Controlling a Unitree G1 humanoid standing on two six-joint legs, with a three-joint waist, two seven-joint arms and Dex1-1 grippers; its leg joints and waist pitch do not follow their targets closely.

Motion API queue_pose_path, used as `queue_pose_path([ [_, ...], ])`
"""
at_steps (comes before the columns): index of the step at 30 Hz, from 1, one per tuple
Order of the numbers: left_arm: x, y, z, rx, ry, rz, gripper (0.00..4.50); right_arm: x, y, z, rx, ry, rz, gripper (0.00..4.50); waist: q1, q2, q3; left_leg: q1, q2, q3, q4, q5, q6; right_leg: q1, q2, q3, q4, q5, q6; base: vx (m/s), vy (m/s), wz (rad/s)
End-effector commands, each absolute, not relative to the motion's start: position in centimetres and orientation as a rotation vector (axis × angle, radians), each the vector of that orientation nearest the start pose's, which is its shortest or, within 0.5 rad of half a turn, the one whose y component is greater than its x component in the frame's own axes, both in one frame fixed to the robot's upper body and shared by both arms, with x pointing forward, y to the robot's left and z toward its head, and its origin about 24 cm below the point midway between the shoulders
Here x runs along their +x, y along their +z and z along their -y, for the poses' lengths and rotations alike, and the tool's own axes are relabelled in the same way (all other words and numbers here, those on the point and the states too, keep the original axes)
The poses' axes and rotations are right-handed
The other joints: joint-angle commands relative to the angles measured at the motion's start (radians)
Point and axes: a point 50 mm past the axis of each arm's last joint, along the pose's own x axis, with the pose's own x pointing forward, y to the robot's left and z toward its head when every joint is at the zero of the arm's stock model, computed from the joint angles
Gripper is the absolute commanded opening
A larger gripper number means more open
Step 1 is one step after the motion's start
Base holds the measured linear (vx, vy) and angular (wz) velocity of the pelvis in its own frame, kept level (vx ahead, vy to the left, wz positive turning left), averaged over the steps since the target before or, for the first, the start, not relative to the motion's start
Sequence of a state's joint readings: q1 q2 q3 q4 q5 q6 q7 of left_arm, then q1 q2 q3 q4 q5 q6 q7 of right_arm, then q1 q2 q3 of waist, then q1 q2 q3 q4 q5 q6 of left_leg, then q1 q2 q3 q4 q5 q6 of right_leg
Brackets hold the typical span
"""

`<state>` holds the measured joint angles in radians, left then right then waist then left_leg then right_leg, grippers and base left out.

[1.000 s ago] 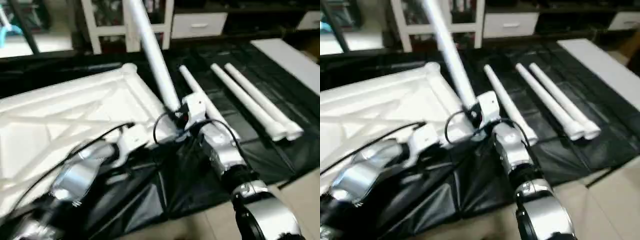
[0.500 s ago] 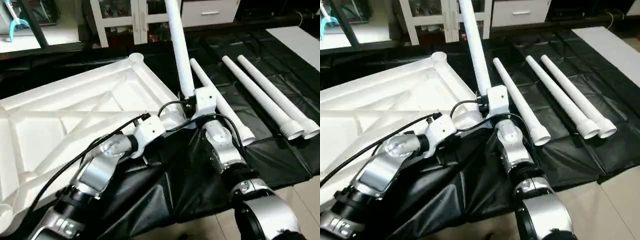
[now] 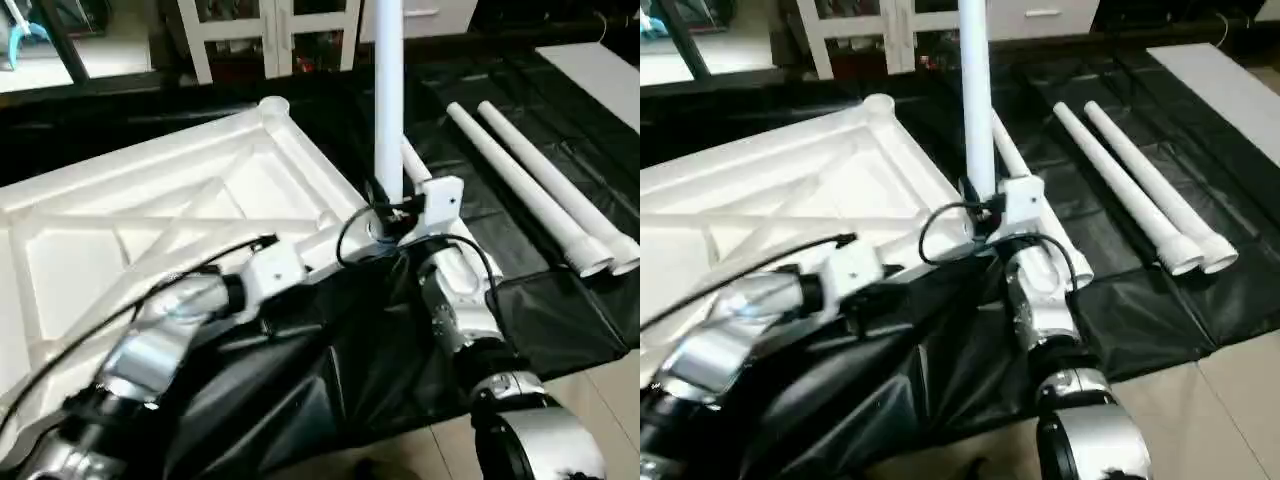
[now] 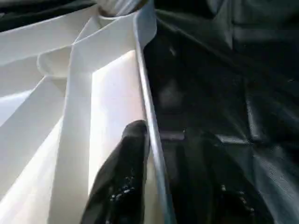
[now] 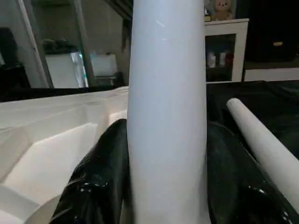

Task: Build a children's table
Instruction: Insert table leg to table base

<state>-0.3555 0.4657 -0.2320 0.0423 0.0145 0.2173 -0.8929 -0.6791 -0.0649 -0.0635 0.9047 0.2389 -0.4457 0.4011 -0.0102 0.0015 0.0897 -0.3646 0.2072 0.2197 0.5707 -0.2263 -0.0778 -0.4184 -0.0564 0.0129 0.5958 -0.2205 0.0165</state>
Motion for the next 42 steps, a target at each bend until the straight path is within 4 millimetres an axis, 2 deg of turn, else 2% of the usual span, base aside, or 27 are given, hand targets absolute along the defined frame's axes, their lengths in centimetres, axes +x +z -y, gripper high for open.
queue_pose_path([
  [1, 28.9, 10.0, -14.8, 0.488, -1.036, -0.156, 1.61, 36.4, 10.0, 13.3, 0.132, 0.394, 0.304, 1.87, 0.002, 0.012, -0.083, 0.026, 0.005, 0.001, -0.033, 0.203, 0.080, 0.074, -0.022, 0.021, 0.006, 0.685, -0.291, 0.000, 0.000, 0.00],
  [3, 29.1, 10.6, -15.5, 0.451, -1.016, -0.140, 1.90, 36.6, 10.9, 13.2, 0.154, 0.420, 0.334, 1.87, 0.009, 0.015, -0.087, 0.023, 0.007, 0.000, -0.031, 0.179, 0.077, 0.074, -0.025, 0.019, 0.008, 0.662, -0.294, 0.000, 0.000, 0.00],
  [4, 29.1, 10.6, -15.5, 0.451, -1.016, -0.140, 1.90, 36.6, 10.9, 13.2, 0.154, 0.420, 0.334, 1.87, 0.008, 0.012, -0.086, 0.022, 0.007, 0.001, -0.031, 0.162, 0.077, 0.073, -0.026, 0.020, 0.007, 0.643, -0.294, 0.000, 0.000, 0.00],
  [6, 29.2, 11.0, -16.0, 0.421, -0.993, -0.131, 2.06, 36.7, 11.4, 12.8, 0.191, 0.470, 0.347, 1.87, 0.009, 0.015, -0.086, 0.022, 0.012, -0.001, -0.033, 0.089, 0.076, 0.069, -0.032, 0.019, 0.002, 0.522, -0.307, 0.000, 0.000, 0.00],
  [7, 29.4, 11.3, -16.3, 0.403, -0.970, -0.117, 2.14, 36.8, 11.7, 12.7, 0.247, 0.478, 0.350, 1.87, 0.010, 0.017, -0.090, 0.023, 0.014, -0.002, -0.032, 0.073, 0.077, 0.070, -0.035, 0.019, 0.001, 0.469, -0.319, 0.000, 0.000, 0.00],
  [10, 30.0, 12.1, -16.8, 0.361, -0.907, -0.080, 2.40, 36.9, 12.2, 12.3, 0.300, 0.506, 0.359, 1.87, 0.010, 0.018, -0.091, 0.022, 0.017, -0.004, -0.028, 0.057, 0.090, 0.067, -0.039, 0.020, 0.001, 0.415, -0.342, -0.062, -0.012, 0.01],
  [12, 30.6, 13.0, -16.9, 0.327, -0.866, -0.042, 2.57, 37.0, 12.5, 12.2, 0.291, 0.522, 0.368, 1.87, 0.016, 0.019, -0.090, 0.021, 0.018, -0.007, -0.025, 0.029, 0.088, 0.065, -0.044, 0.020, -0.002, 0.348, -0.355, -0.026, -0.006, 0.01],
  [13, 31.0, 13.8, -16.9, 0.290, -0.832, -0.005, 2.63, 36.9, 12.7, 12.0, 0.252, 0.549, 0.374, 1.87, 0.016, 0.020, -0.091, 0.022, 0.018, -0.006, -0.024, 0.022, 0.083, 0.063, -0.044, 0.020, -0.001, 0.334, -0.358, 0.000, 0.000, 0.00],
  [15, 32.1, 16.2, -16.8, 0.155, -0.743, 0.085, 2.67, 36.6, 13.0, 11.3, 0.064, 0.650, 0.377, 1.87, 0.021, 0.019, -0.094, 0.024, 0.017, -0.007, -0.022, 0.013, 0.074, 0.064, -0.042, 0.017, -0.002, 0.308, -0.364, 0.000, 0.000, 0.00],
  [16, 33.1, 17.9, -16.8, 0.036, -0.656, 0.141, 2.87, 36.3, 12.8, 10.9, -0.115, 0.734, 0.357, 1.87, 0.024, 0.017, -0.093, 0.019, 0.014, -0.009, -0.021, 0.024, 0.070, 0.067, -0.041, 0.015, -0.002, 0.306, -0.361, 0.000, 0.000, 0.00],
  [17, 33.1, 17.9, -16.8, 0.036, -0.656, 0.141, 2.97, 36.3, 12.8, 10.9, -0.115, 0.734, 0.357, 1.87, 0.023, 0.018, -0.093, 0.019, 0.014, -0.008, -0.019, 0.018, 0.059, 0.065, -0.038, 0.013, -0.002, 0.294, -0.360, 0.000, 0.000, 0.00],
  [18, 33.6, 19.0, -16.8, -0.044, -0.604, 0.169, 3.01, 36.1, 12.5, 10.7, -0.232, 0.787, 0.338, 1.87, 0.025, 0.012, -0.092, 0.014, 0.010, -0.011, -0.017, 0.008, 0.054, 0.070, -0.039, 0.013, -0.005, 0.271, -0.348, 0.000, 0.000, 0.00],
  [19, 34.1, 20.2, -16.6, -0.151, -0.563, 0.211, 3.04, 35.9, 12.4, 10.7, -0.321, 0.831, 0.325, 1.87, 0.027, 0.011, -0.091, 0.013, 0.009, -0.012, -0.015, 0.000, 0.058, 0.068, -0.042, 0.016, -0.006, 0.257, -0.344, -0.059, 0.020, -0.01],
  [20, 34.1, 20.5, -16.5, -0.180, -0.558, 0.222, 3.19, 35.8, 12.4, 10.7, -0.336, 0.839, 0.323, 1.87, 0.026, 0.007, -0.095, 0.007, 0.007, -0.015, -0.012, 0.002, 0.057, 0.077, -0.043, 0.018, -0.004, 0.256, -0.346, 0.000, 0.000, 0.00],
  [22, 34.2, 22.2, -15.6, -0.386, -0.563, 0.294, 3.31, 35.4, 12.8, 10.6, -0.385, 0.874, 0.329, 1.87, 0.028, 0.007, -0.097, 0.007, 0.006, -0.015, -0.009, 0.017, 0.067, 0.076, -0.041, 0.019, -0.002, 0.289, -0.352, 0.000, 0.000, 0.00],
  [23, 34.2, 22.4, -15.4, -0.415, -0.567, 0.303, 3.40, 35.3, 12.9, 10.6, -0.388, 0.877, 0.331, 1.87, 0.034, 0.002, -0.099, 0.004, 0.005, -0.015, -0.005, 0.035, 0.089, 0.077, -0.038, 0.019, 0.001, 0.331, -0.355, 0.000, 0.000, 0.00],
  [24, 34.1, 22.9, -15.1, -0.480, -0.577, 0.321, 3.44, 35.1, 13.1, 10.6, -0.393, 0.884, 0.338, 1.87, 0.034, 0.004, -0.099, 0.004, 0.004, -0.016, -0.004, 0.037, 0.099, 0.075, -0.037, 0.018, 0.002, 0.334, -0.355, 0.000, 0.000, 0.00],
  [26, 34.0, 23.3, -14.6, -0.582, -0.594, 0.335, 3.52, 34.6, 13.6, 10.5, -0.401, 0.891, 0.370, 1.87, 0.037, 0.005, -0.102, 0.003, 0.005, -0.018, 0.000, 0.054, 0.122, 0.074, -0.037, 0.016, 0.004, 0.347, -0.357, 0.000, 0.000, 0.00],
  [28, 34.0, 23.3, -14.6, -0.605, -0.594, 0.327, 3.76, 34.5, 13.8, 10.5, -0.402, 0.891, 0.383, 1.87, 0.038, 0.003, -0.103, 0.003, 0.006, -0.018, 0.001, 0.058, 0.130, 0.073, -0.037, 0.014, 0.005, 0.347, -0.357, 0.000, 0.000, 0.00],
  [29, 34.1, 23.2, -14.6, -0.629, -0.591, 0.316, 3.83, 34.4, 14.0, 10.5, -0.404, 0.891, 0.397, 1.87, 0.038, 0.007, -0.103, 0.005, 0.007, -0.019, 0.003, 0.054, 0.136, 0.071, -0.036, 0.012, 0.005, 0.337, -0.358, 0.000, 0.000, 0.00],
  [31, 34.2, 23.2, -14.6, -0.643, -0.579, 0.303, 3.85, 34.3, 14.1, 10.5, -0.412, 0.891, 0.406, 1.87, 0.039, 0.007, -0.103, 0.006, 0.008, -0.020, 0.002, 0.047, 0.137, 0.071, -0.037, 0.011, 0.003, 0.322, -0.357, 0.000, 0.000, 0.00],
  [33, 34.2, 23.2, -14.7, -0.658, -0.567, 0.290, 4.10, 34.2, 14.2, 10.4, -0.419, 0.891, 0.409, 1.87, 0.039, 0.007, -0.101, 0.007, 0.009, -0.021, 0.002, 0.029, 0.135, 0.069, -0.038, 0.011, 0.001, 0.275, -0.355, 0.000, 0.000, 0.00],
  [34, 34.2, 23.7, -14.9, -0.737, -0.578, 0.307, 4.25, 34.0, 13.7, 10.4, -0.436, 0.913, 0.377, 1.87, 0.040, 0.013, -0.101, 0.007, 0.008, -0.021, 0.003, 0.023, 0.128, 0.068, -0.038, 0.010, 0.001, 0.264, -0.356, 0.000, 0.000, 0.00],
  [36, 34.0, 24.0, -15.2, -0.777, -0.593, 0.329, 4.29, 33.8, 13.4, 10.4, -0.452, 0.929, 0.351, 1.87, 0.043, 0.012, -0.100, 0.006, 0.006, -0.022, 0.003, 0.019, 0.118, 0.070, -0.036, 0.011, 0.002, 0.270, -0.356, 0.000, 0.000, 0.00],
  [39, 33.4, 24.3, -15.0, -0.815, -0.672, 0.338, 4.50, 33.8, 14.2, 10.5, -0.386, 0.880, 0.382, 1.87, 0.044, 0.014, -0.101, 0.006, 0.005, -0.023, 0.003, 0.007, 0.108, 0.067, -0.035, 0.009, 0.004, 0.264, -0.353, 0.000, 0.000, 0.00],
  [42, 33.3, 23.4, -14.9, -0.766, -0.671, 0.295, 4.50, 34.4, 16.4, 11.1, -0.324, 0.765, 0.482, 1.86, 0.042, 0.015, -0.098, 0.008, 0.008, -0.024, 0.001, -0.015, 0.095, 0.065, -0.038, 0.008, 0.000, 0.207, -0.340, 0.000, 0.000, 0.00],
])
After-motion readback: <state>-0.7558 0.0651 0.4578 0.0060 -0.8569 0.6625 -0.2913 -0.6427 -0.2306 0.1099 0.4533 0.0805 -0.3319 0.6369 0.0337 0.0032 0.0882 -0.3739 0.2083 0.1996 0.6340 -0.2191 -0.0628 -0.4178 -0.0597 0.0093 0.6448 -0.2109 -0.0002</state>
